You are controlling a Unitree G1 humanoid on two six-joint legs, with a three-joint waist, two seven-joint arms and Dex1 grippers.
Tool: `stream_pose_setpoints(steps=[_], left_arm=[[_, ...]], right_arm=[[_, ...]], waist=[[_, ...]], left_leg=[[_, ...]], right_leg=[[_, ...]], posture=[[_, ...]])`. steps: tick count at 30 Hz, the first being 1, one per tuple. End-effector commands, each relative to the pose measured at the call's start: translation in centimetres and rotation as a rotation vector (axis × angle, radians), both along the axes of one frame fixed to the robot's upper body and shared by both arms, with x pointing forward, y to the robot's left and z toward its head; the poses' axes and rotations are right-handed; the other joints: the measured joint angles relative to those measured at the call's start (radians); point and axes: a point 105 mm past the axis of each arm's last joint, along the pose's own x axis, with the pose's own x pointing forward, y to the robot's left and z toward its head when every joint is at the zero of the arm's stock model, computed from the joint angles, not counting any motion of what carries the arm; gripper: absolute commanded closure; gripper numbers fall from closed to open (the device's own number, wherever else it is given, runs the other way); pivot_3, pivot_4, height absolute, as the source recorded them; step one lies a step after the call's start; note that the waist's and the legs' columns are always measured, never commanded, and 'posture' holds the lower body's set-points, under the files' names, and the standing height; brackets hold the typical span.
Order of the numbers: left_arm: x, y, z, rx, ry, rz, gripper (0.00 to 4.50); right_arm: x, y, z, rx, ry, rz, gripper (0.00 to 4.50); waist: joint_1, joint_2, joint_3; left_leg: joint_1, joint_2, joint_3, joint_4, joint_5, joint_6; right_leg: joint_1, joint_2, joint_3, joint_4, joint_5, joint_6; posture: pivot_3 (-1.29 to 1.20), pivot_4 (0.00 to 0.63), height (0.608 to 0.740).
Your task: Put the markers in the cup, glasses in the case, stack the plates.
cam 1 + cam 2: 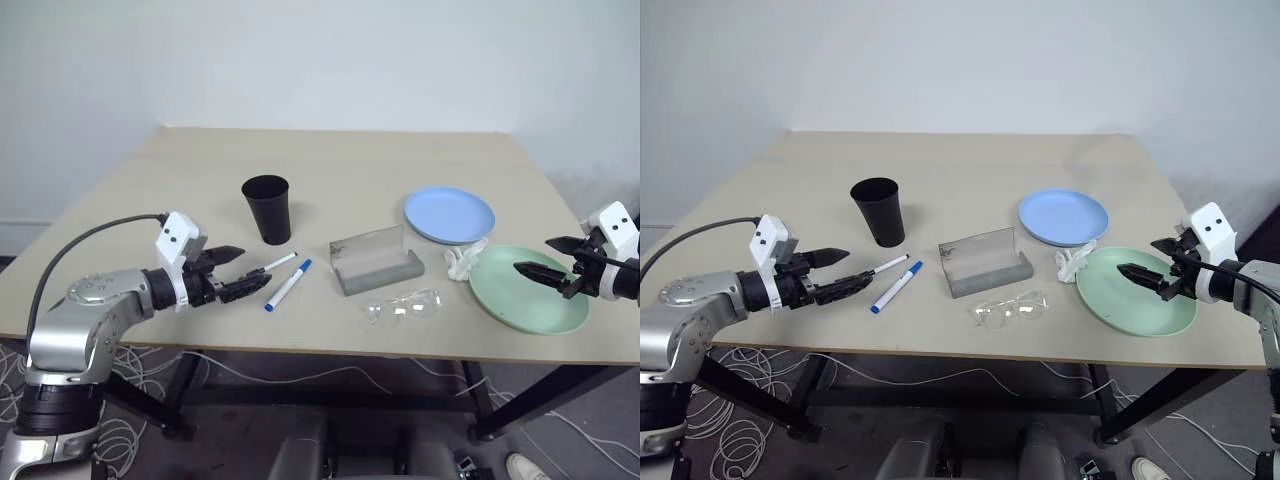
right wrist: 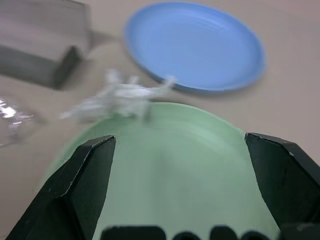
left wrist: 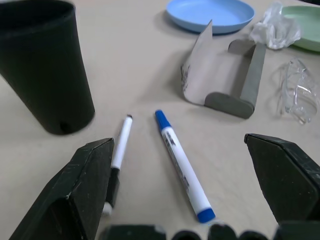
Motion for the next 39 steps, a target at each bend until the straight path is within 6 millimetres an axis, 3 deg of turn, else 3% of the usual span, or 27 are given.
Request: stream_pose_setpoints(steps=[1, 9, 17, 20, 25, 31, 39], left_arm=[[-0.4, -0.3, 1.5, -0.015, -0.057, -0.006, 0.06], [-0.2, -0.5, 1.7, -0.019, -0.062, -0.001, 0.06], [-0.3, -0.8, 1.5, -0.010, -0.086, -0.048, 0.06], [-0.9, -1.0, 1.4, -0.005, -0.093, -0.108, 0.00], [-1.0, -0.8, 1.3, 0.000, -0.110, -0.144, 0.00], [-0.8, -0.7, 1.0, 0.000, -0.108, -0.142, 0.00], [-0.6, -0.7, 0.7, 0.003, -0.107, -0.138, 0.00]], right_arm=[[0.4, -2.1, 0.5, -0.007, -0.018, -0.113, 0.00], [-0.1, -5.5, -1.9, 0.057, 0.060, -0.341, 0.00], [0.1, -6.1, -3.6, 0.173, 0.120, -0.502, 0.00], [0.3, -5.9, -4.1, 0.234, 0.154, -0.550, 0.63], [0.7, -6.2, -4.4, 0.342, 0.183, -0.643, 2.38], [1.3, -7.6, -3.7, 0.599, 0.181, -0.831, 4.45], [2.3, -8.9, -1.0, 0.709, 0.125, -0.924, 4.48]], waist=[[0.000, 0.000, 0.000], [-0.002, 0.001, -0.001], [-0.002, 0.002, -0.001], [-0.002, 0.002, -0.001], [-0.002, 0.003, -0.002], [-0.006, 0.003, -0.002], [-0.008, 0.004, -0.002]], left_leg=[[0.000, 0.000, 0.000, 0.000, 0.000, 0.000], [0.000, 0.000, 0.001, 0.001, 0.000, 0.000], [0.000, 0.000, 0.001, 0.001, 0.000, 0.001], [0.000, 0.000, 0.001, 0.001, 0.000, 0.001], [0.000, 0.000, 0.002, 0.001, 0.000, 0.001], [0.001, 0.000, 0.002, 0.002, 0.000, 0.001], [0.001, 0.000, 0.004, 0.002, 0.002, 0.005]], right_leg=[[0.000, 0.000, 0.000, 0.000, 0.000, 0.000], [0.000, 0.001, 0.000, 0.002, 0.000, 0.000], [0.000, 0.002, 0.000, 0.002, 0.000, 0.000], [0.000, 0.002, 0.000, 0.002, 0.000, 0.000], [0.000, 0.002, 0.000, 0.003, 0.000, 0.000], [0.000, 0.003, 0.001, 0.003, 0.000, 0.001], [-0.001, 0.002, 0.002, 0.006, -0.002, 0.003]], posture=[[0.00, 0.000, 0.629], [0.00, 0.000, 0.629], [0.00, 0.000, 0.629], [0.00, 0.000, 0.629], [0.00, 0.000, 0.629], [0.00, 0.000, 0.629], [0.00, 0.000, 0.629]])
